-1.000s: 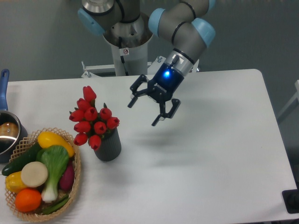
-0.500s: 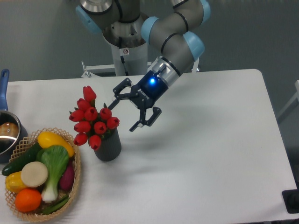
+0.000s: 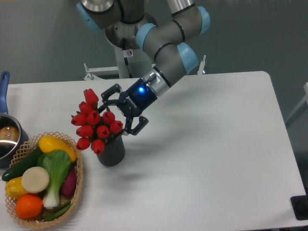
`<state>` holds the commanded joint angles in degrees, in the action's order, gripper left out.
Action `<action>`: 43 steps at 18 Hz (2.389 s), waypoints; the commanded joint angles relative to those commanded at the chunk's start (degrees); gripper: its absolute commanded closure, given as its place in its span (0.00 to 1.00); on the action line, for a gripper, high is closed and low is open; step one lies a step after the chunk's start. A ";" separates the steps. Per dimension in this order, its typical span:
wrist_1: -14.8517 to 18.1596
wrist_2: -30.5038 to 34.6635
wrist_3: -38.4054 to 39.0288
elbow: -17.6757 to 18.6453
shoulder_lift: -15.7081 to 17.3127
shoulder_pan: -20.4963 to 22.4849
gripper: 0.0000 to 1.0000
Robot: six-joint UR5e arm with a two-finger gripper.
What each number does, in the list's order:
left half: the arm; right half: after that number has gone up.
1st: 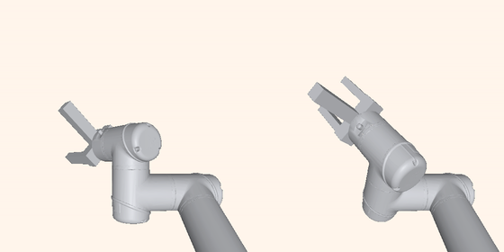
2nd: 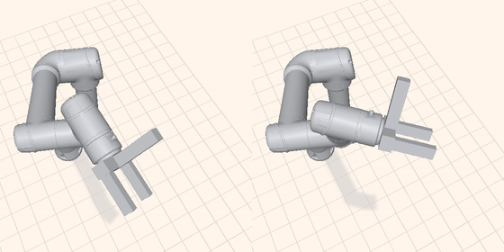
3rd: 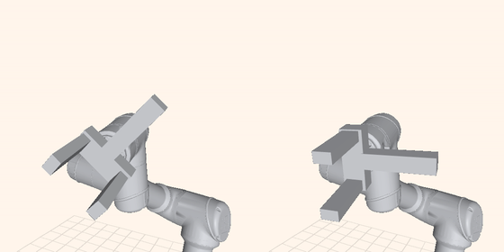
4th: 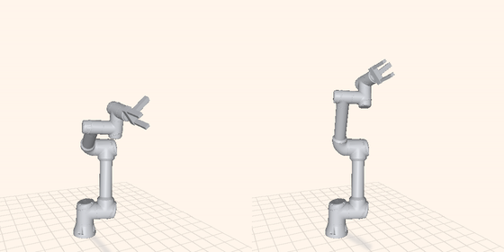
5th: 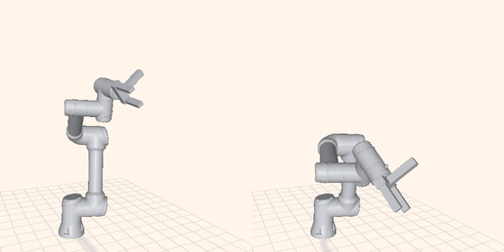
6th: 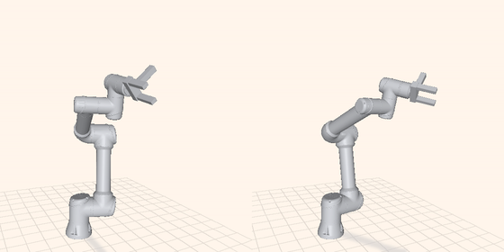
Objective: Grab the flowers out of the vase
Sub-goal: 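Close the gripper around the tulip stems at the vase mouth, then lift the gripped tulips straight up out of the grey vase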
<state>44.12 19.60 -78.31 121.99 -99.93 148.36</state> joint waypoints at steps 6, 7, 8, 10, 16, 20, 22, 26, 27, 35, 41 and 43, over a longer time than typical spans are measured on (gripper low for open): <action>0.00 0.00 0.00 -1.49 -0.18 0.09 1.00; 0.00 0.00 0.26 -1.76 0.08 0.17 1.00; 0.00 -0.09 1.05 -1.93 0.26 0.26 1.00; 0.00 0.00 3.42 -2.20 0.87 0.26 1.00; 0.00 -0.62 8.34 -5.36 1.93 0.35 1.00; 0.00 -0.79 12.12 -7.99 2.37 0.62 1.00; 0.00 -1.93 12.48 -8.53 2.37 0.70 1.00; 0.00 -3.25 14.58 -9.93 2.99 1.05 1.00; 0.00 -3.25 15.98 -10.37 3.07 1.23 1.00; 0.00 -5.71 21.26 -12.04 4.39 2.11 1.00; 0.09 -8.87 27.23 -16.08 4.31 5.09 1.00; 0.09 -10.45 28.47 -17.66 4.31 6.85 1.00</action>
<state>44.21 9.15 -49.84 104.33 -95.62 155.21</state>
